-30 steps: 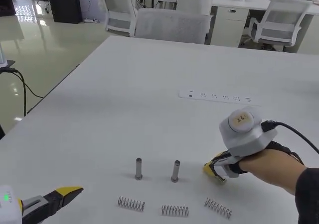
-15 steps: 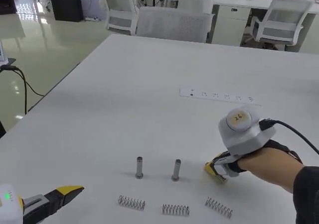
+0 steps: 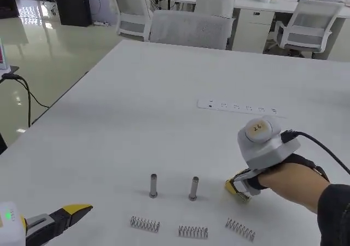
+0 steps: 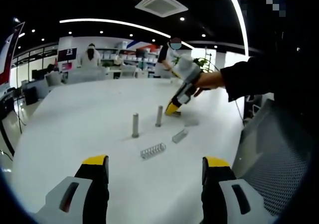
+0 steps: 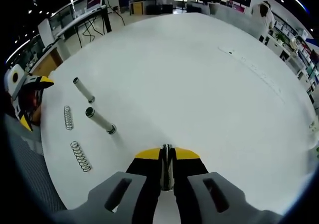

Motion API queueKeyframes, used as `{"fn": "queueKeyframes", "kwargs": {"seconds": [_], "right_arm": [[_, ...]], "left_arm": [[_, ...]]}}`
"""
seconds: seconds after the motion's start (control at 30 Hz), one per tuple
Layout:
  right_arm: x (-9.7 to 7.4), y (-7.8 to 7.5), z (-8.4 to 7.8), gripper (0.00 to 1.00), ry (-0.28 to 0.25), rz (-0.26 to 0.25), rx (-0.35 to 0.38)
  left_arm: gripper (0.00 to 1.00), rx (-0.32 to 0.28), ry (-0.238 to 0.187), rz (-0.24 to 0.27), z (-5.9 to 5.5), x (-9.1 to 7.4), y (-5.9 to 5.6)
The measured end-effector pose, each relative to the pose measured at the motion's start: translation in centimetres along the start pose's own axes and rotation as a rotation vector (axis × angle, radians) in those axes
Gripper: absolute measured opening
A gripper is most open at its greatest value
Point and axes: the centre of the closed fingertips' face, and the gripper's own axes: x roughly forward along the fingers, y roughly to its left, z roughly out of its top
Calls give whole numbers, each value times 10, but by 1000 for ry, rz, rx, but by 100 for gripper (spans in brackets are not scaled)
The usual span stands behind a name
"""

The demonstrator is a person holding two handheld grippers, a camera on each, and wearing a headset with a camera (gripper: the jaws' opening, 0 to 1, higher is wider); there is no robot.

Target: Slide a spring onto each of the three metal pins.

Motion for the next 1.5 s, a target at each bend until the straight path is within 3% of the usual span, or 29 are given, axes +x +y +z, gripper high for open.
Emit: {"fn": "queueKeyframes", "kwargs": {"seconds": [0.3,0.87,1.5], "right_arm": [[-18,4,6,5,-31,-11,-17],[-38,15,2,5,-68,-26,-21],[-45,23,-1,5,-94,-21,-11]], "left_arm": [[73,14,-11,-9,5,1,-2],[73,43,-24,-24,14,-4,-10],[72,66,-21,-30,19,-8,-16]]}}
